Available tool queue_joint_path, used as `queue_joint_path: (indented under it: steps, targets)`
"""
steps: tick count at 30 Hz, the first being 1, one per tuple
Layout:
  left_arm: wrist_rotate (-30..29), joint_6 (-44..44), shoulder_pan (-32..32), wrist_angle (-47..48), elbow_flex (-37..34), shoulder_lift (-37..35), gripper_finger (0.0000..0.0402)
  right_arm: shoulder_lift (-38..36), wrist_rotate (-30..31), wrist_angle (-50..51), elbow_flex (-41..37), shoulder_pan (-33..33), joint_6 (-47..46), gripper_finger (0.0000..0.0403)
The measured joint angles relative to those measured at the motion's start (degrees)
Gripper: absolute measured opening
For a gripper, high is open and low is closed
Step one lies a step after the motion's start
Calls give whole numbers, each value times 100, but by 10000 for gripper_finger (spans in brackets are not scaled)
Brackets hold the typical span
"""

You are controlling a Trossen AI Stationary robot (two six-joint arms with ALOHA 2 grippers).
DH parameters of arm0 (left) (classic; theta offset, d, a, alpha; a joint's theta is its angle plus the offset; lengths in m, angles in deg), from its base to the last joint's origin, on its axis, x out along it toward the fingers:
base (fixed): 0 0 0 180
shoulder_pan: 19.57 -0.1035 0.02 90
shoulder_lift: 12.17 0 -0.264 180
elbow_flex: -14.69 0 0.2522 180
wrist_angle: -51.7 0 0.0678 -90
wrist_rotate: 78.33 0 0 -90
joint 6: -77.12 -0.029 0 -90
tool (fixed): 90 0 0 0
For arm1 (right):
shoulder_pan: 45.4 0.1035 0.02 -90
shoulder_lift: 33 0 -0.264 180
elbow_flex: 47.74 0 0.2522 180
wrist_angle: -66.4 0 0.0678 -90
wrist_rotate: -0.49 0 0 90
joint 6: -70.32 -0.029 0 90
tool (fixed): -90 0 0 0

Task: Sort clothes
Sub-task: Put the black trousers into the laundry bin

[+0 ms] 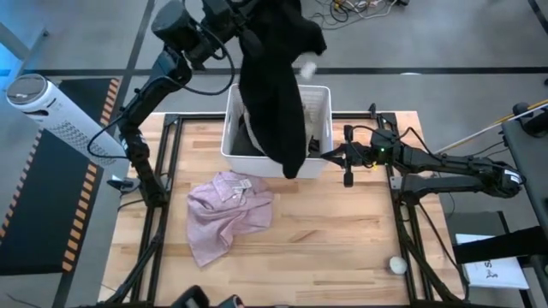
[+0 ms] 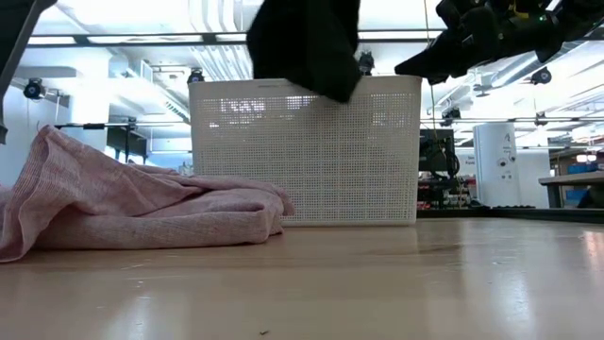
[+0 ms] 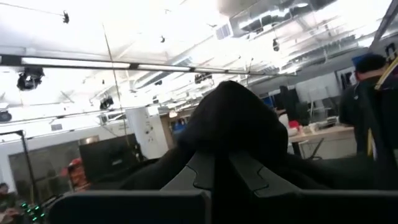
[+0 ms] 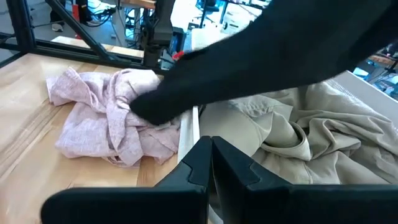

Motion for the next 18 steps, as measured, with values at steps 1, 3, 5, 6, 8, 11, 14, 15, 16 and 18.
queue_joint_path:
  steps: [1, 3, 5, 6, 8, 11, 14, 15, 16, 18]
  targets:
    - [13, 20, -4, -19, -2, -15, 0, 0, -2, 2, 0, 0, 19, 0]
    - [15, 48, -14, 4, 15, -22, 0, 0, 1, -11, 0, -2, 28, 0]
    - [13, -27, -24, -86, 13, -36, 0, 0, 1, -11, 0, -2, 33, 0]
    - [13, -66, -33, -143, 14, -47, 0, 0, 1, -10, 0, -2, 35, 0]
    - [15, -79, -79, -259, 22, -68, 0, 0, 2, -42, 0, -2, 39, 0]
    - [26, -66, -169, -490, 26, -71, 0, 0, 2, -45, 0, -2, 60, 0]
    - [24, -39, -271, -722, 26, -68, 0, 0, 2, -52, 0, -2, 86, 0]
    - [25, 37, -308, -767, 26, -79, 0, 0, 2, -65, 0, -2, 90, 0]
    - [44, 121, -339, -790, 26, -90, 0, 0, 2, -90, 0, -2, 96, 0]
    - [145, 208, -402, -797, 26, -97, 0, 0, 2, -137, 0, -2, 146, 0]
